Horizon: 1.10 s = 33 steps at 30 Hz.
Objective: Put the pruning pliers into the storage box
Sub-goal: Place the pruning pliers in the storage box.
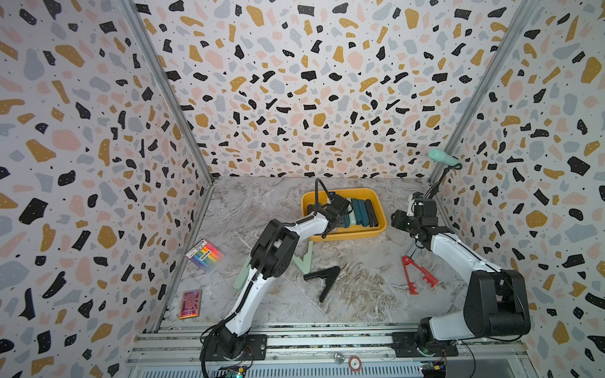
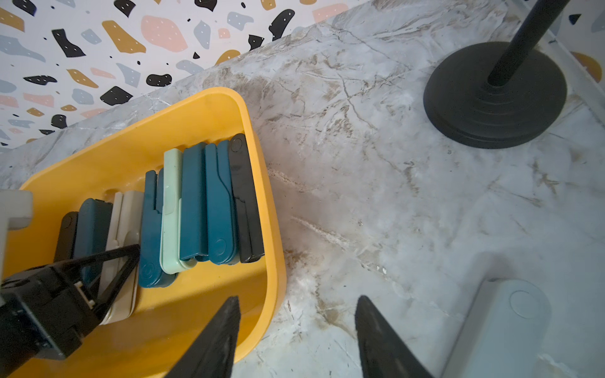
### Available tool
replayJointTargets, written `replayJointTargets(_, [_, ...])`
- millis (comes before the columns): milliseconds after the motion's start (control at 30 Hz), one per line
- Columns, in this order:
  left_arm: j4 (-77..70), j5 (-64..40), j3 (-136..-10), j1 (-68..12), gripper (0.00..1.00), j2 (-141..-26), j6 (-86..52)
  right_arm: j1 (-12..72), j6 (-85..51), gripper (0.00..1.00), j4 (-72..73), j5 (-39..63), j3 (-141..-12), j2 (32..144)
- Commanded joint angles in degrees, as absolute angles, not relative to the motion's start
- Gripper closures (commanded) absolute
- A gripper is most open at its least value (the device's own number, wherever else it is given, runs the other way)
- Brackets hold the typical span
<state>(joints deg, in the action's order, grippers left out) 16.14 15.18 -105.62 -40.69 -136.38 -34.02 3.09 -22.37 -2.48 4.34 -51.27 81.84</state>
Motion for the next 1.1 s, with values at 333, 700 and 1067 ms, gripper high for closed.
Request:
replayJointTargets(333, [18.4,16.4,-110.3,-40.9,0.51,-138.7,-33.5,1.8,-22.1,0.41,-0.9,6.6,-50.1,80.4])
replayJointTargets(700, [16.9,15.5,-110.5,-40.9,0.94,-138.9,-33.4,1.1,-21.9,0.41,-1.0,6.6,-50.0,80.4])
replayJointTargets(1067, [16.0,14.0,-110.1,-40.9,0.76,-138.1,-35.2,0.2,-21.7,0.41,-1.2,6.7,-49.2,79.6])
